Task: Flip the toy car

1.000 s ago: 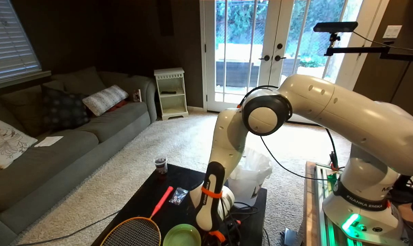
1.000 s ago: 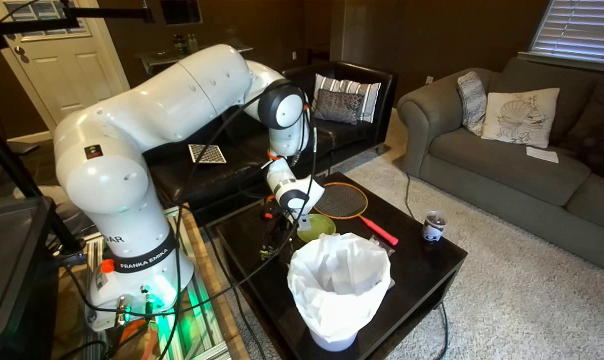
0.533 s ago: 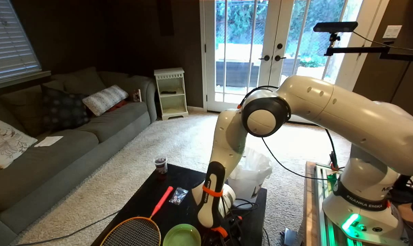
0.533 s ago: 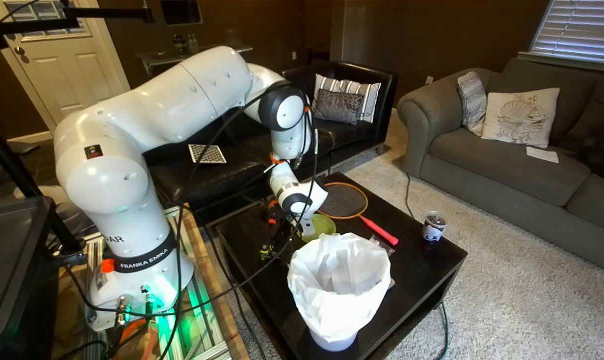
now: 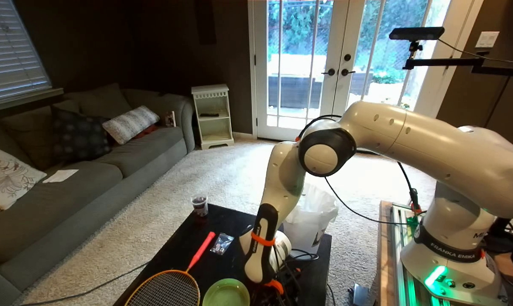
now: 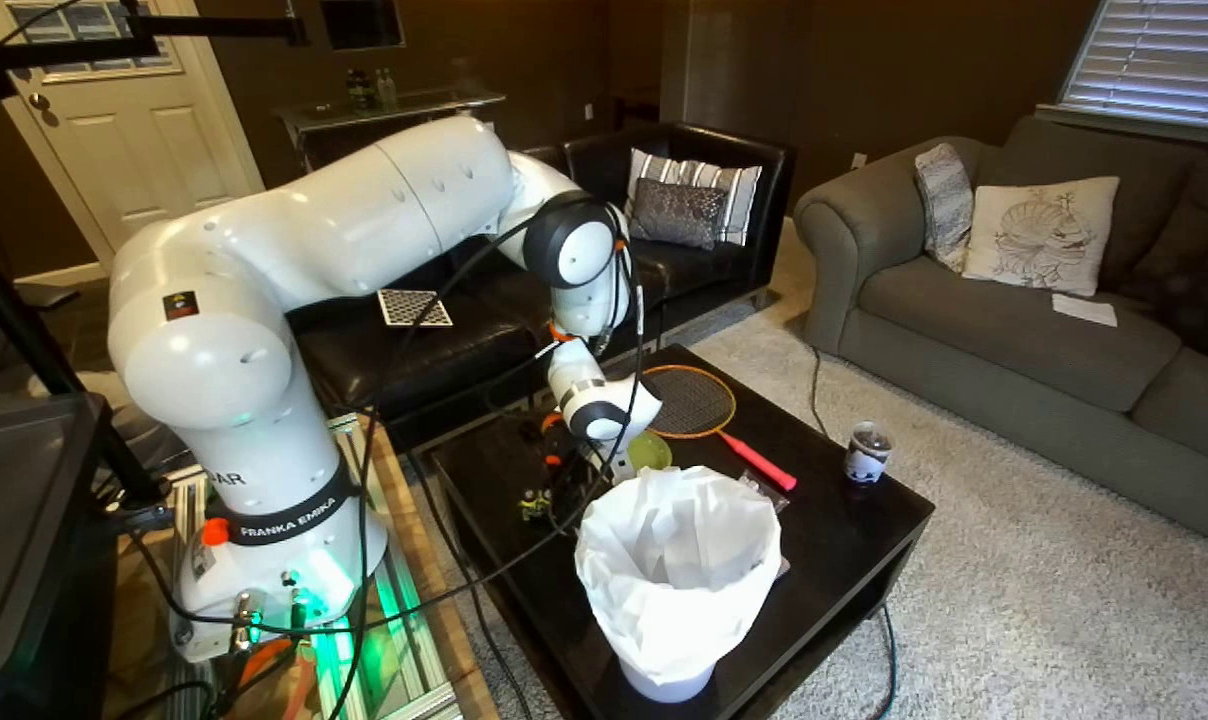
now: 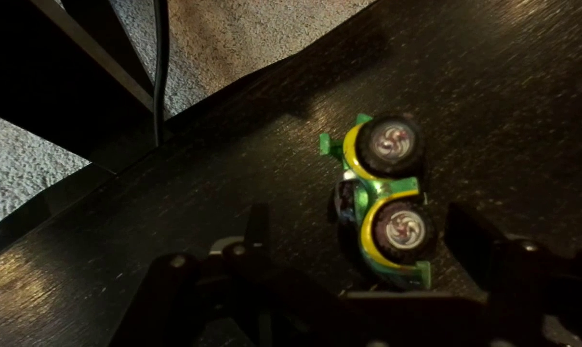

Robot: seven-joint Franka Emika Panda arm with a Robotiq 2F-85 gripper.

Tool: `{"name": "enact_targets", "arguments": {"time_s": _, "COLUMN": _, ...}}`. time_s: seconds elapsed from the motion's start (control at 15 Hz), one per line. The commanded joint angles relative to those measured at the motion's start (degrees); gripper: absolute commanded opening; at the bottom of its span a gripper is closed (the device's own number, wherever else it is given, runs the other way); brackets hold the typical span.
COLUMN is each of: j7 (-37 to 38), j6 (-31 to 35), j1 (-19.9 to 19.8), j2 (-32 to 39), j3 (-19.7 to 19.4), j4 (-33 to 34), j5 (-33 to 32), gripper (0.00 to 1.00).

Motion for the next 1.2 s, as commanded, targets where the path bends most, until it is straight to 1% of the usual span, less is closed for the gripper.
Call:
{"name": "enact_targets", "arguments": {"time_s": 0.0, "j7": -3.51, "j6": -1.78, "j1": -1.26, "j2": 2.34, "j3": 1.07, "j4": 3.36, "j5": 1.92, "gripper": 0.68}}
{"name": "enact_targets", "arguments": {"time_s": 0.4, "j7": -5.95, "j6": -3.08, "j1": -3.38, "j2": 2.63, "j3": 3.35, "j4": 4.25, "j5": 3.47, "gripper": 0.25}}
{"name": "enact_targets", "arguments": {"time_s": 0.47, "j7": -5.96, "j6": -4.08, "j1": -3.3, "j2": 2.17, "j3": 3.59, "j4": 4.06, "j5": 3.63, "gripper": 0.19}}
{"name": "enact_targets", "arguments": {"time_s": 0.53, "j7": -2.42, "j6": -6.37, "j1": -1.22, "j2": 1.4, "j3": 2.43, "j4": 4.15, "j5": 3.79, "gripper": 0.12}}
{"name": "enact_targets", "arguments": {"time_s": 0.6, "j7": -1.01, "j6": -7.64, "j1": -0.28, "j2": 1.09, "j3": 2.18, "j4": 4.31, "j5": 3.96, "gripper": 0.09}}
{"name": "enact_targets", "arguments": {"time_s": 0.8, "j7": 7.38, "j6": -11.56, "j1": 4.72, "j2": 0.77, "j3": 0.29, "j4": 6.08, "j5": 4.18, "gripper": 0.09}}
{"name": "enact_targets", "arguments": {"time_s": 1.07, "j7": 21.68, "j6": -17.51, "j1": 12.14, "j2": 2.24, "j3": -3.06, "j4": 11.28, "j5": 2.54, "gripper": 0.09}}
{"name": "enact_targets", "arguments": {"time_s": 1.13, "j7": 25.1, "j6": -17.74, "j1": 14.13, "j2": 2.95, "j3": -4.09, "j4": 12.81, "j5": 1.77, "gripper": 0.09}}
